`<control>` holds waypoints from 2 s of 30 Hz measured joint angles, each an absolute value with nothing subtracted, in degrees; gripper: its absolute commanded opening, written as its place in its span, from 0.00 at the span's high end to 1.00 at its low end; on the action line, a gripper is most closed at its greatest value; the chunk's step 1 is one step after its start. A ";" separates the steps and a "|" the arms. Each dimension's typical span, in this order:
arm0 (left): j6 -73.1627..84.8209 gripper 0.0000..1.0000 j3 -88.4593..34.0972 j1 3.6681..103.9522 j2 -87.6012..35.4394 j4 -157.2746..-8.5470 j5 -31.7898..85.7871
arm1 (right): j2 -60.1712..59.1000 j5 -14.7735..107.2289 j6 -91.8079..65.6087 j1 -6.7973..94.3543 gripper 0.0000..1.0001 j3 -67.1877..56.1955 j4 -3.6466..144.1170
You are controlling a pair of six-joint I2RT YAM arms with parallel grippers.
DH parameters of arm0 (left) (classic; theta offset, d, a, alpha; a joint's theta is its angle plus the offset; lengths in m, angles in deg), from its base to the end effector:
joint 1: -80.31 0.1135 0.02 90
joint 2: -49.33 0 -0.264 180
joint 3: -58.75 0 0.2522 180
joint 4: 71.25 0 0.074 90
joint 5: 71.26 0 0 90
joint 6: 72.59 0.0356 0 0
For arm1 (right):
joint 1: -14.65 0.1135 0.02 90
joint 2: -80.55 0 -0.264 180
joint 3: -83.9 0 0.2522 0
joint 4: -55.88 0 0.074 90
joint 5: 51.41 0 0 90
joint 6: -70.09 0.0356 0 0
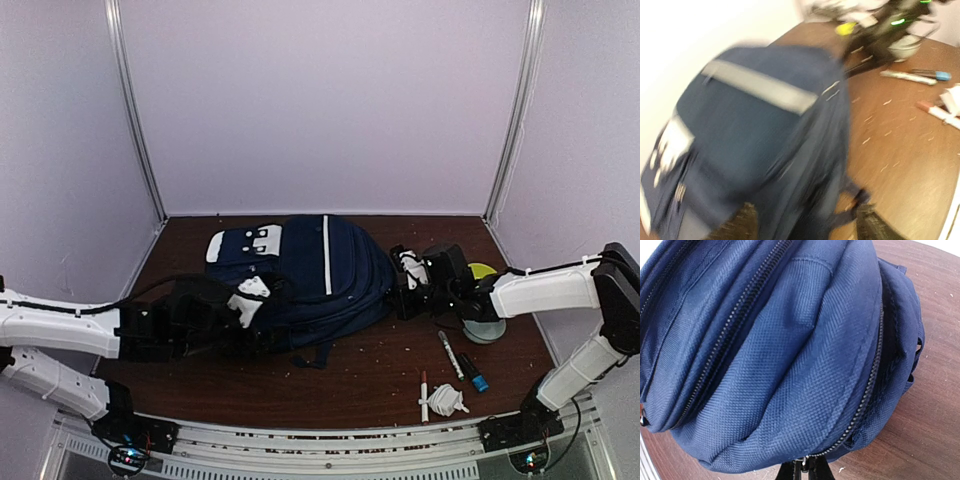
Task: Pack the student bag
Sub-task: Hold the student bag at the center of the board, then zip the student bag into the largest pocket of the bag.
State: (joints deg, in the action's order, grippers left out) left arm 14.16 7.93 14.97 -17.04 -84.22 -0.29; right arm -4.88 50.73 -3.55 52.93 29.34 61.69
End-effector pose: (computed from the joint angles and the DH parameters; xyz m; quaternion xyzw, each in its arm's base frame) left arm 0.1156 -0.2239 0.2364 0.3648 0.7698 -0.1667 0.4965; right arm 0.2330 0.1934 0.1823 -0.2155 0.8634 0.2887 0.3530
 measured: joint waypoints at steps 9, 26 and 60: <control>33.77 0.47 -19.33 10.90 -50.68 -79.67 2.25 | -4.95 53.20 -0.95 52.93 1.00 29.36 61.21; 36.15 1.00 -23.17 15.03 -62.62 -83.67 -1.67 | -4.10 55.54 1.98 52.93 1.00 29.47 61.37; 28.81 0.62 2.38 13.07 -31.69 -83.52 6.86 | -11.37 53.46 -16.84 46.16 1.00 4.10 93.72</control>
State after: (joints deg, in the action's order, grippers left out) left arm 28.81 2.38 13.07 -31.69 -83.52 6.86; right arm -11.37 53.46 -16.84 46.16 4.10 93.72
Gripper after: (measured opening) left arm 0.156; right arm 0.041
